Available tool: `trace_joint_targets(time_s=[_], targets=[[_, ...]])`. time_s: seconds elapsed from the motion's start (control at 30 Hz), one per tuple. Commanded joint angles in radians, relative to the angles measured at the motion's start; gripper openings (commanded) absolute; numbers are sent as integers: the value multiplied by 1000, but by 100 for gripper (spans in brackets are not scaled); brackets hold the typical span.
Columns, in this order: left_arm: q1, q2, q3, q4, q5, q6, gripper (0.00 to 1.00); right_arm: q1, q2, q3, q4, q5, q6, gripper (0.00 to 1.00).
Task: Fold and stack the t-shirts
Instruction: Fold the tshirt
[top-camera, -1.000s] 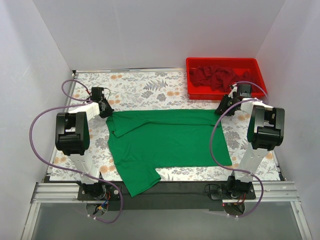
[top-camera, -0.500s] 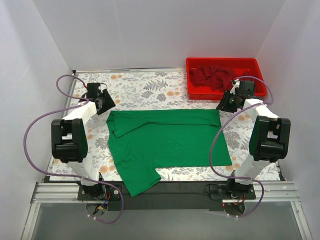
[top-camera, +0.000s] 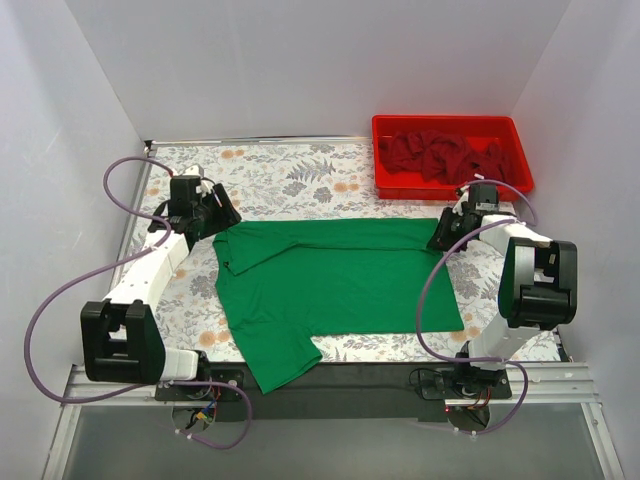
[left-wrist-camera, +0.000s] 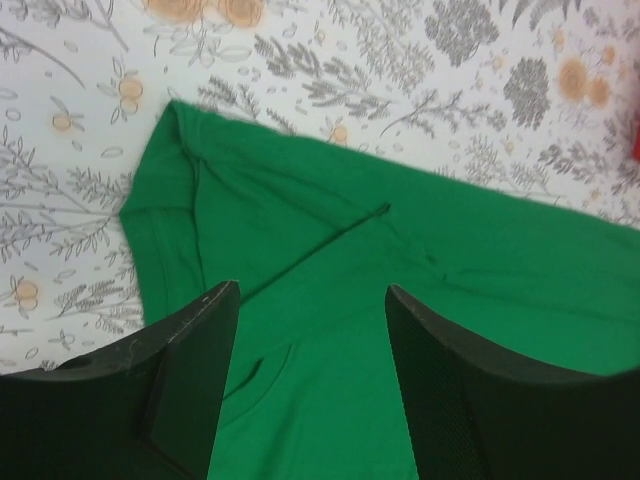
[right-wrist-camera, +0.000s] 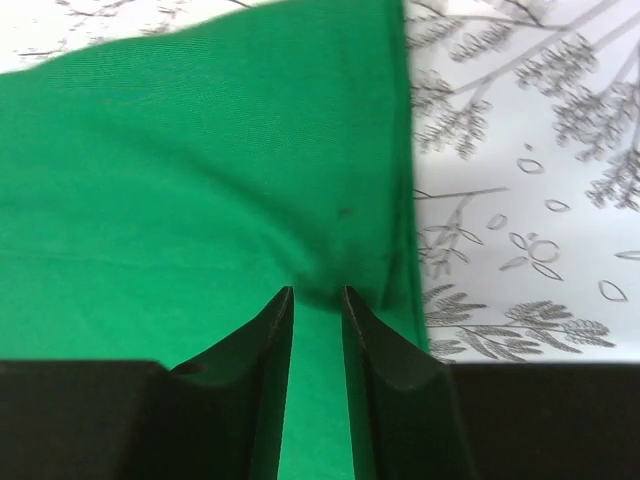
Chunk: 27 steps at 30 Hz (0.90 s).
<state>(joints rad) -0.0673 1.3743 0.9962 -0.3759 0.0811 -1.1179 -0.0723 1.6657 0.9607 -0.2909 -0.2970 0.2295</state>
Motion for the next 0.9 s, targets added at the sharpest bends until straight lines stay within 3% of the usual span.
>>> trace_joint_targets(time_s=[0.0, 0.3, 0.6, 0.87], targets=[[1, -70, -45, -51, 40, 52, 57, -11, 9, -22, 13, 87, 10, 28], [-98, -9, -28, 17, 91, 115, 64, -4, -66, -22, -22, 110, 24, 32], [-193, 242, 108, 75, 72, 191, 64, 71, -274, 4, -149, 85, -41, 41], [-209, 396, 240, 81, 68, 168, 51, 144, -463, -89, -172, 16, -44, 43]])
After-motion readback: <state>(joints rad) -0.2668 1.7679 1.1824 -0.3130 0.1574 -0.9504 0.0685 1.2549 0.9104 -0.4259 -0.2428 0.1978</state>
